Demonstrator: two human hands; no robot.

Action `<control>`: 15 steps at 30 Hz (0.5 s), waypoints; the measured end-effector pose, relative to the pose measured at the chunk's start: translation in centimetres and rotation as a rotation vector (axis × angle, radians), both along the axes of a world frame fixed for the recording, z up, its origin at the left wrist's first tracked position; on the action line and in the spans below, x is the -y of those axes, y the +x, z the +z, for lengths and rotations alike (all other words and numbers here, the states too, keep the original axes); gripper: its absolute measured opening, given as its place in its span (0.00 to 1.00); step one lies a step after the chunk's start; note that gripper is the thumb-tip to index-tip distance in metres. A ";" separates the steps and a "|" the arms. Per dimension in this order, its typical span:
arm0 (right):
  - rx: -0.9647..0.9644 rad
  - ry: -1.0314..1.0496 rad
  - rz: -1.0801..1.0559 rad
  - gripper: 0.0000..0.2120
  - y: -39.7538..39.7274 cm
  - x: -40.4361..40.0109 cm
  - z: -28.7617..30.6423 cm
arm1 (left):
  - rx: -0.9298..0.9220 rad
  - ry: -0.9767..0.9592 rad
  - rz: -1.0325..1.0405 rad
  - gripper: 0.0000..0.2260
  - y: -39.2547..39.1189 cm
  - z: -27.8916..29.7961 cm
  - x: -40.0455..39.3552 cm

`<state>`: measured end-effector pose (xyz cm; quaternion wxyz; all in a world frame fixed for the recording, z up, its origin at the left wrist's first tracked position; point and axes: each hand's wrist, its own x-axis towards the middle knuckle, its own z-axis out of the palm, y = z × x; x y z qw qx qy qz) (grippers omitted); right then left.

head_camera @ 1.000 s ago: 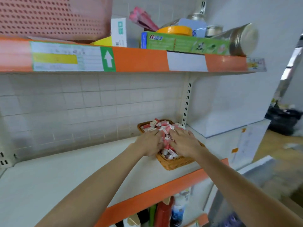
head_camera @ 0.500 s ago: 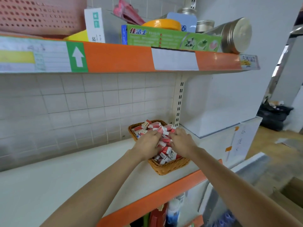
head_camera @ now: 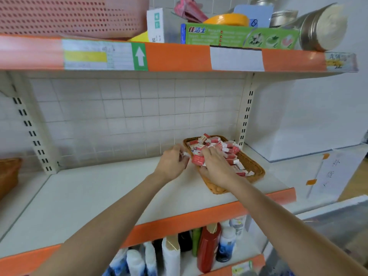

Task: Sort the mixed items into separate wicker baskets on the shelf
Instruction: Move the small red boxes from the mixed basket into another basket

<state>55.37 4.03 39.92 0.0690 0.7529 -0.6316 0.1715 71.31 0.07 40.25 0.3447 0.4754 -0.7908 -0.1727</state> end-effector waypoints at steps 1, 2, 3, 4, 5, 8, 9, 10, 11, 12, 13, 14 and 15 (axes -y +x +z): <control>0.002 0.002 0.028 0.20 0.9 0.0 -0.2 | 0.007 0.017 0.023 0.06 1.2 -0.2 -0.4; 0.002 0.004 0.057 0.20 1.9 0.0 -0.3 | 0.018 0.033 0.044 0.07 2.4 -0.5 -0.7; 0.000 0.009 0.084 0.19 2.9 0.1 -0.4 | 0.034 0.047 0.062 0.07 3.7 -0.6 -1.1; -0.004 0.014 0.107 0.18 4.0 0.1 -0.4 | 0.050 0.062 0.078 0.08 4.9 -0.8 -1.4; -0.007 0.018 0.128 0.16 5.1 0.1 -0.4 | 0.062 0.077 0.090 0.07 6.2 -0.9 -1.7; 0.001 0.032 0.203 0.14 8.6 0.2 -0.1 | 0.087 0.094 0.129 0.05 10.0 -1.0 -2.6; 0.013 0.037 0.225 0.13 9.8 0.2 -0.1 | 0.093 0.093 0.144 0.06 11.2 -0.9 -2.9; 0.027 0.042 0.247 0.13 11.2 0.3 -0.1 | 0.094 0.094 0.159 0.06 12.5 -0.8 -3.2; 0.039 0.042 0.271 0.13 12.6 0.3 -0.1 | 0.096 0.095 0.175 0.07 13.9 -0.7 -3.5; 0.043 0.041 0.294 0.14 14.1 0.2 -0.1 | 0.096 0.095 0.190 0.07 15.4 -0.7 -3.8; 0.046 0.037 0.316 0.14 15.7 0.2 -0.2 | 0.098 0.093 0.205 0.07 17.0 -0.7 -4.2; 0.050 0.035 0.336 0.14 17.3 0.1 -0.1 | 0.101 0.089 0.221 0.07 18.6 -0.6 -4.5; 0.057 0.034 0.356 0.14 18.9 0.1 -0.1 | 0.104 0.083 0.237 0.07 20.1 -0.6 -4.9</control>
